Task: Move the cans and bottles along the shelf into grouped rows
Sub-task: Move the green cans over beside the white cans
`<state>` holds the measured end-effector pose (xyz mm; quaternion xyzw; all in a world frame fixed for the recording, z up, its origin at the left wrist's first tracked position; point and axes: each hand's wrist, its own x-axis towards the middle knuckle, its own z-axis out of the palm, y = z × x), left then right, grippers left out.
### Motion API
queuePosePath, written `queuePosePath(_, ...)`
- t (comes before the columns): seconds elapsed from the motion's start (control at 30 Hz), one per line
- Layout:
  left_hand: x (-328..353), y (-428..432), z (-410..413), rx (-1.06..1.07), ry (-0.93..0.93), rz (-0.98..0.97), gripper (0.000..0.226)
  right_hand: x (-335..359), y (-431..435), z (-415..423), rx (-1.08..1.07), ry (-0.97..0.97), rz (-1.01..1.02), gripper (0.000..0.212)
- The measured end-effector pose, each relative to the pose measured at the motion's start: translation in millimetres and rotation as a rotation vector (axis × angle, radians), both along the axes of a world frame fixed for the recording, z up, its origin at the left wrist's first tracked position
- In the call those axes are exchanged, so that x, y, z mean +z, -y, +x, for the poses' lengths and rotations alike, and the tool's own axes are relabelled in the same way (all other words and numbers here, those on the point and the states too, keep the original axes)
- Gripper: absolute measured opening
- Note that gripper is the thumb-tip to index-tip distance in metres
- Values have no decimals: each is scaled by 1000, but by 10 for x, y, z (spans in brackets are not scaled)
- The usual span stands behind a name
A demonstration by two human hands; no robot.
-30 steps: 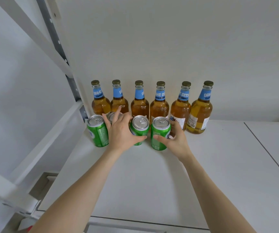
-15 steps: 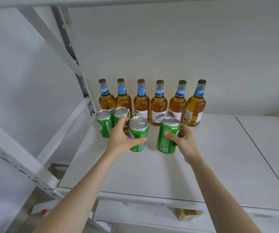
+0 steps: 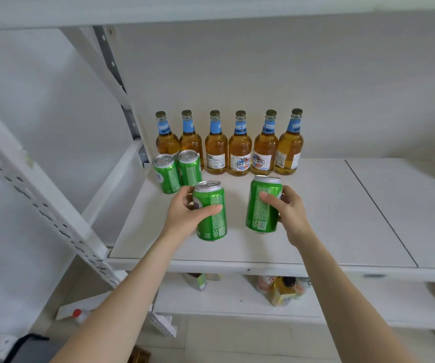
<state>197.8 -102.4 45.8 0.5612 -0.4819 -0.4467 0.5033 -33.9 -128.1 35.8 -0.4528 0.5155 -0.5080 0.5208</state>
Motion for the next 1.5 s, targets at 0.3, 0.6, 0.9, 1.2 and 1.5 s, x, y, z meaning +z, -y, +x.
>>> queuePosePath(0.3,62,-256,-216,-39,-34,46,45,96,-353,-213,-21,1,-9,25)
queuePosePath(0.6,242,-305,-699,-63,-1,33,43,218,-435,-666,-29,-16,-55,29)
queuePosePath(0.9,373,-436,-1670,-69,-20,20,45,346,-583,-1608,2,-77,-82,31)
queuePosePath(1.2,455,-560,-2700,-97,-11,-9,52,468,-741,-2684,14,-97,-84,28)
queuePosePath(1.5,441,-265,-3563,-170,38,-12,51,426,-589,-3541,-21,-105,-78,30)
